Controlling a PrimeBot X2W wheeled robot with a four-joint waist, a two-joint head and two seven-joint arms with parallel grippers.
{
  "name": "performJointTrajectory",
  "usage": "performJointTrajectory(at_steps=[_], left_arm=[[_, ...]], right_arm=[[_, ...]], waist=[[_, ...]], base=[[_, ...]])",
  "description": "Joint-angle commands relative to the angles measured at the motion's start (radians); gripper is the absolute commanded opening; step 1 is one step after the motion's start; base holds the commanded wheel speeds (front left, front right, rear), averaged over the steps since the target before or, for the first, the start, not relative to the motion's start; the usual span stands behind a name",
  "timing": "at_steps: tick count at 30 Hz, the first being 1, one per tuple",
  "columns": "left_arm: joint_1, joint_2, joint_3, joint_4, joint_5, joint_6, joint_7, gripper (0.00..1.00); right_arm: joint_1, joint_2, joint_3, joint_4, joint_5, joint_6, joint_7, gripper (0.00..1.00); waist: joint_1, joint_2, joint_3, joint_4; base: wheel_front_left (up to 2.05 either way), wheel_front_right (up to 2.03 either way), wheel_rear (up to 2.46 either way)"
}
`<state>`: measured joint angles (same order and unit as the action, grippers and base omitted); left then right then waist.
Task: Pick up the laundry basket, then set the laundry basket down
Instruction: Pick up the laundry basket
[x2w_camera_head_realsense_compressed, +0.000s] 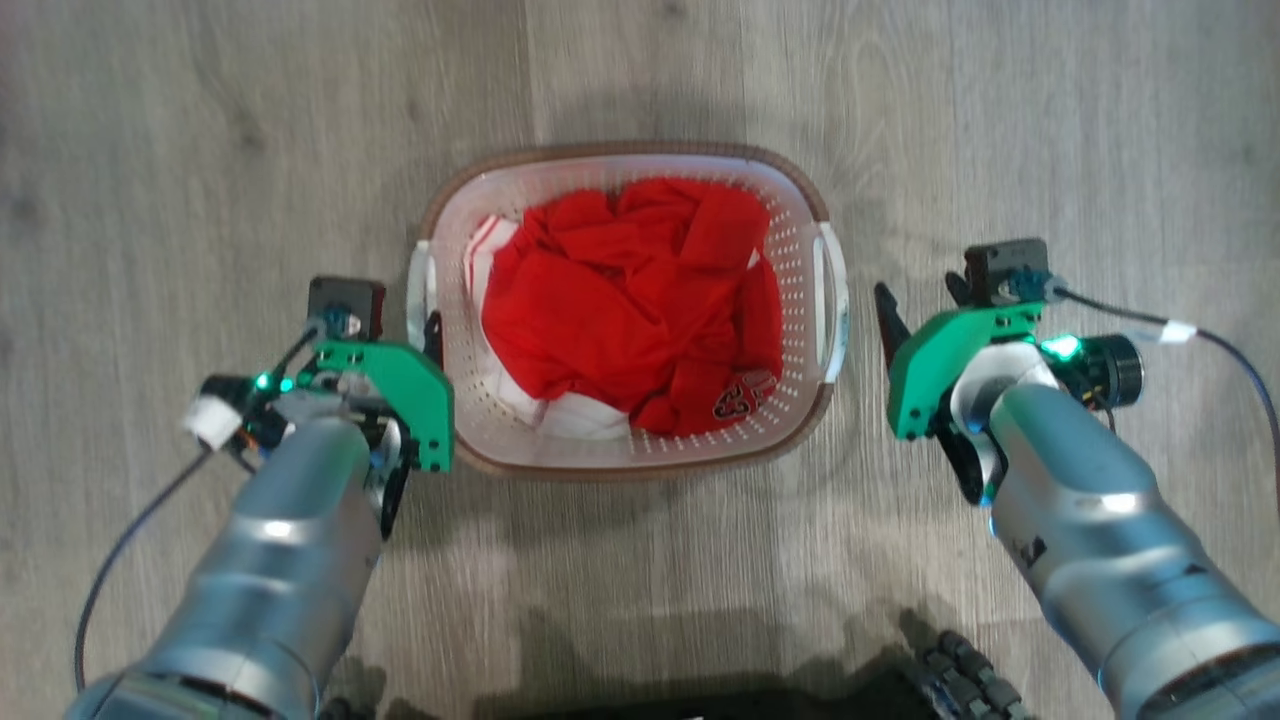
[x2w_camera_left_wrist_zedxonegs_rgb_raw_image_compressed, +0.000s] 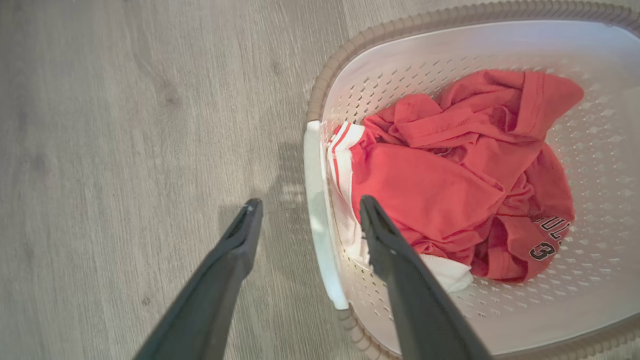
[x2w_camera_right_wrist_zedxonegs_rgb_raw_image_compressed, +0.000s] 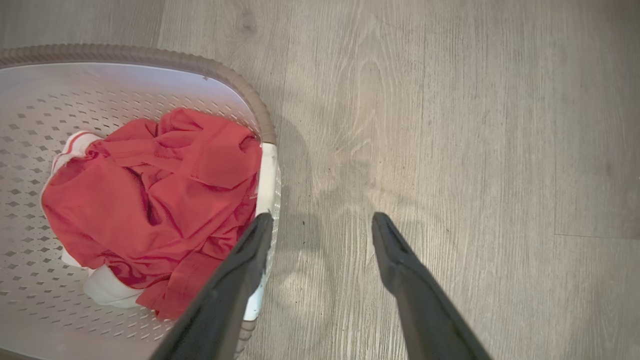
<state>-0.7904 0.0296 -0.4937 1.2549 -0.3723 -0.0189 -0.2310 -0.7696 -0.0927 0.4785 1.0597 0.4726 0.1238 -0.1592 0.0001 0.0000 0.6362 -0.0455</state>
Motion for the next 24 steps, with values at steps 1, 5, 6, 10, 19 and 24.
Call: performJointTrajectory(at_steps=[1, 5, 6, 10, 19, 24], left_arm=[[-0.007, 0.021, 0.012, -0.001, -0.005, -0.003, 0.001, 1.0], [-0.043, 0.021, -0.004, 0.017, -0.01, -0.019, 0.047, 1.0], [-0.05, 0.021, -0.007, 0.02, -0.011, -0.023, 0.058, 1.0], [-0.08, 0.026, -0.013, 0.028, -0.013, -0.024, 0.091, 1.0], [-0.133, 0.044, -0.045, 0.035, 0.0, -0.029, 0.193, 1.0], [-0.155, 0.047, -0.058, 0.035, 0.004, -0.019, 0.22, 1.0]], right_arm=[[0.012, 0.022, 0.02, -0.005, 0.009, 0.007, 0.002, 1.0], [-0.026, 0.029, 0.053, 0.02, 0.048, 0.007, 0.013, 1.0], [-0.032, 0.03, 0.061, 0.022, 0.062, 0.007, 0.018, 1.0], [-0.06, 0.035, 0.101, 0.032, 0.102, 0.007, 0.038, 1.0], [-0.124, 0.04, 0.171, 0.055, 0.184, 0.007, 0.078, 1.0], [-0.15, 0.041, 0.209, 0.061, 0.224, 0.007, 0.089, 1.0]], waist=[[-0.0001, 0.0, 0.024, -0.005], [-0.0001, 0.0, 0.063, -0.01], [-0.0001, 0.0, 0.07, -0.012], [-0.0001, 0.0, 0.103, -0.019], [-0.0001, 0.0, 0.17, -0.025], [-0.0001, 0.0, 0.197, -0.024]], base=[[0.0, 0.0, 0.0], [0.0, 0.0, 0.0], [0.0, 0.0, 0.0], [0.0, 0.0, 0.0], [0.0, 0.0, 0.0], [0.0, 0.0, 0.0]])
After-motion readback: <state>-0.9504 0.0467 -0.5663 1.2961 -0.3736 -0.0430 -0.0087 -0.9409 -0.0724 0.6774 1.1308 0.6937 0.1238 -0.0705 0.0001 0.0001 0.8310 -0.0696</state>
